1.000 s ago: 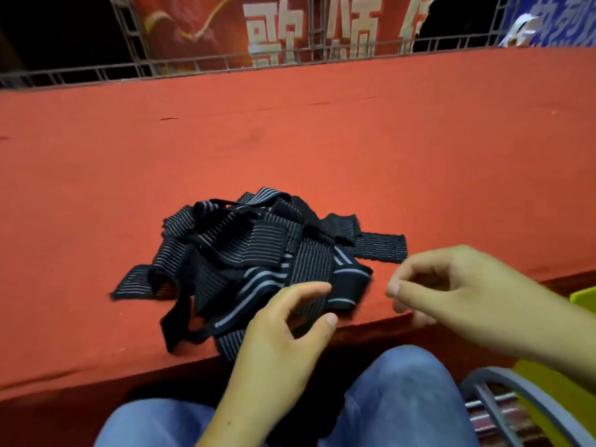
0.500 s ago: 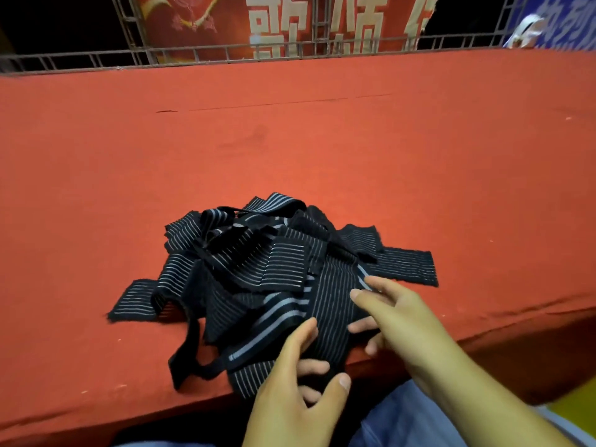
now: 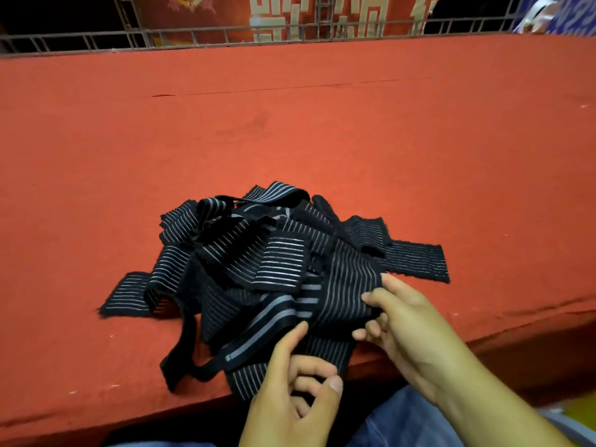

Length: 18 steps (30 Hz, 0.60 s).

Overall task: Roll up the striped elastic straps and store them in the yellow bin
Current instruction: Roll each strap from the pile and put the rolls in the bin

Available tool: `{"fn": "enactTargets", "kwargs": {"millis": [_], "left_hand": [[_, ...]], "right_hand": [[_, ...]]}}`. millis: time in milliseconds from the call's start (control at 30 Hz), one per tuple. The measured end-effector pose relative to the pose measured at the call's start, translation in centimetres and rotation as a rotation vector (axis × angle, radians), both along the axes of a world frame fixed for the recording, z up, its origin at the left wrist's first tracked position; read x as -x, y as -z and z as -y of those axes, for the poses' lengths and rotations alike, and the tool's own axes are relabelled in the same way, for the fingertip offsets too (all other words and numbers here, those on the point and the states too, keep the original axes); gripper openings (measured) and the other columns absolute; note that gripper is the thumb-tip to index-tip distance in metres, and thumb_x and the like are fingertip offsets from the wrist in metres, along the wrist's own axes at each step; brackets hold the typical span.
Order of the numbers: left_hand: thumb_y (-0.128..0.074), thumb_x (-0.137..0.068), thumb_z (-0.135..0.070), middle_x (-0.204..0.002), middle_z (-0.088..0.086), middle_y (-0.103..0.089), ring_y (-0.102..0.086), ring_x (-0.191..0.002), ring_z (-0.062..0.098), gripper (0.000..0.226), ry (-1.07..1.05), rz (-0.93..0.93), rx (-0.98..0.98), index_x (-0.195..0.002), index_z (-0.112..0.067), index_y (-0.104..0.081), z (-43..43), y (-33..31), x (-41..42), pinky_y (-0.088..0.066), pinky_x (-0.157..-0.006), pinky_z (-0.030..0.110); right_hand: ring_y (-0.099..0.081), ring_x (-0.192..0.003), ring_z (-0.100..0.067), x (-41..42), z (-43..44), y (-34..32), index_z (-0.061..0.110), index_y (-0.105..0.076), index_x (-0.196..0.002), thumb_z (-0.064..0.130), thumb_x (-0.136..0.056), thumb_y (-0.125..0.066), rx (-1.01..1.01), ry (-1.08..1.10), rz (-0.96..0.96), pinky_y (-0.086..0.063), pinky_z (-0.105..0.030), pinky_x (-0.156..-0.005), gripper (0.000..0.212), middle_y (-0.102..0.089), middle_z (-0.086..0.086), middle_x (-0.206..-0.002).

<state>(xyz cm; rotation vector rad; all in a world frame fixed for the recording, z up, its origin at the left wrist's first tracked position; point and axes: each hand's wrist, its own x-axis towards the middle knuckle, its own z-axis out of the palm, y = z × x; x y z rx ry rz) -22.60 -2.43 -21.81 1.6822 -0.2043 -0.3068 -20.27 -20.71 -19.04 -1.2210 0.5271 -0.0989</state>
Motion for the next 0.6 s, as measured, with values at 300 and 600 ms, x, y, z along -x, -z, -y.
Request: {"fn": "enactTargets", "kwargs": {"millis": [300,600], "left_hand": [[-0.069,-0.055,-0.056,-0.066,-0.012,-0.058,-0.048,-0.058,0.001,0.065,-0.055,-0.005,0.026,-0.121,-0.052,-0.066,0.2,-0.5,-0.2,-0.045,-0.064,0.013],[-0.058,-0.083,-0.069,-0.104,-0.020,-0.076,-0.069,-0.094,-0.003,0.028,0.033,-0.011,0.002,-0.108,-0.062,-0.068,0.8,-3.0,-0.6,-0.052,-0.083,0.018]], "right_hand": [[-0.075,-0.068,-0.010,3.3,0.0,-1.0,0.010,-0.077,-0.105,0.016,-0.106,-0.055,-0.057,0.021,0.012,-0.052,-0.019,-0.055,0.023,-0.081,-0.004,-0.094],[-0.079,-0.090,-0.019,5.7,-0.4,-0.6,0.015,-0.079,-0.111,0.007,-0.102,-0.057,0.007,-0.065,-0.028,-0.055,-0.029,-0.076,0.025,-0.082,-0.012,-0.104]]}}
